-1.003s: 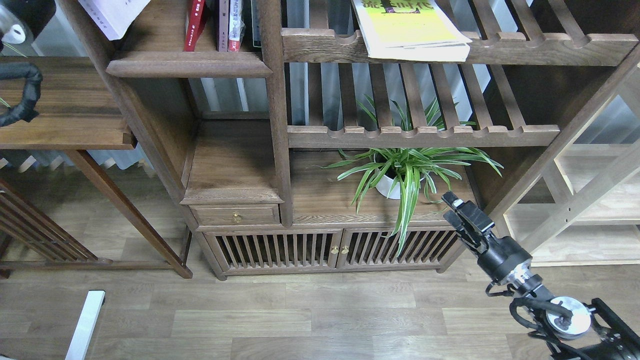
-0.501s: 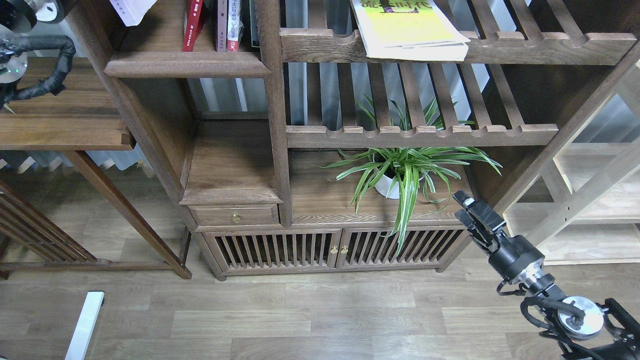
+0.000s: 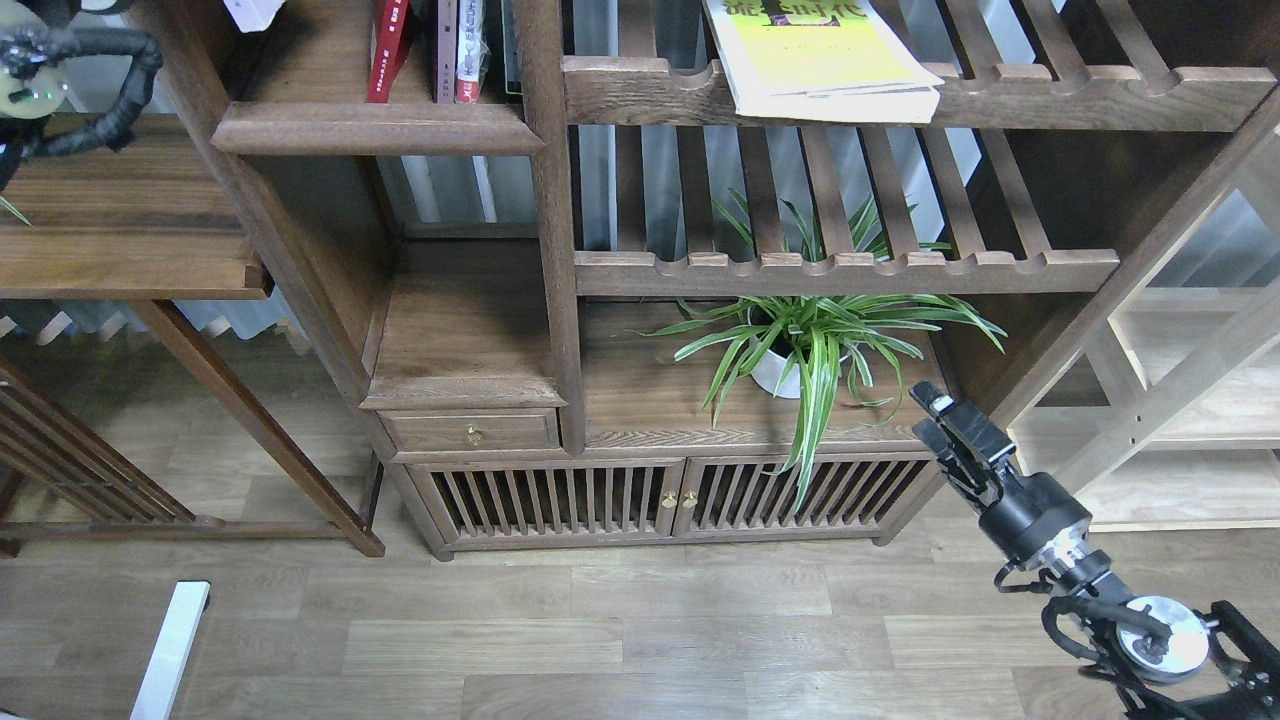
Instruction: Organize books on shelf
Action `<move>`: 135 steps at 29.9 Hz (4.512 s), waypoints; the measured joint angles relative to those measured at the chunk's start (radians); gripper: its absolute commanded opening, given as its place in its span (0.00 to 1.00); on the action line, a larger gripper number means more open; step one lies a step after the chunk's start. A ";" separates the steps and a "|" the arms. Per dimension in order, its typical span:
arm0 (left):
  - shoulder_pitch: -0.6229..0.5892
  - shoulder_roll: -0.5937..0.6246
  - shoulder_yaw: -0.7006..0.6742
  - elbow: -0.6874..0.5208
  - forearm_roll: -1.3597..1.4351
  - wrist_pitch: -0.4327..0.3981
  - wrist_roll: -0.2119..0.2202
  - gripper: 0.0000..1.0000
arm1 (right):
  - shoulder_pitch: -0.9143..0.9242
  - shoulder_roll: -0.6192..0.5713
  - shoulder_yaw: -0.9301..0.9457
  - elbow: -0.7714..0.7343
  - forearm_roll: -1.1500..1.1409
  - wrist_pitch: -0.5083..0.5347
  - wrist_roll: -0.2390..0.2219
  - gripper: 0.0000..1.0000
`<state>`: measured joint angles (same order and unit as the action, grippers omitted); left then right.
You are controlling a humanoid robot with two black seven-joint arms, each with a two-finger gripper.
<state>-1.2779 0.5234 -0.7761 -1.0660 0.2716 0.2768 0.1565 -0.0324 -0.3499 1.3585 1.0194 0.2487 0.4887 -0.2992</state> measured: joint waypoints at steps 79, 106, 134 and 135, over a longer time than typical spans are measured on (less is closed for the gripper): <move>-0.218 -0.252 0.121 0.310 0.000 -0.017 -0.117 0.79 | -0.039 -0.042 0.013 -0.009 0.043 0.000 -0.007 0.87; -0.131 -0.204 -0.031 0.249 -0.102 -0.391 -0.376 0.99 | 0.129 -0.039 0.037 -0.142 0.039 0.000 0.001 0.99; 0.103 -0.298 -0.031 -0.004 -0.397 -0.766 -0.244 0.99 | 0.130 0.013 0.205 0.183 0.058 0.000 0.017 0.96; 0.110 -0.297 -0.030 -0.020 -0.397 -0.766 -0.230 0.99 | 0.130 0.018 0.205 0.186 0.058 0.000 0.017 0.96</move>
<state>-1.1678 0.2262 -0.8066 -1.0857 -0.1257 -0.4888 -0.0740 0.0976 -0.3317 1.5636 1.2055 0.3069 0.4887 -0.2822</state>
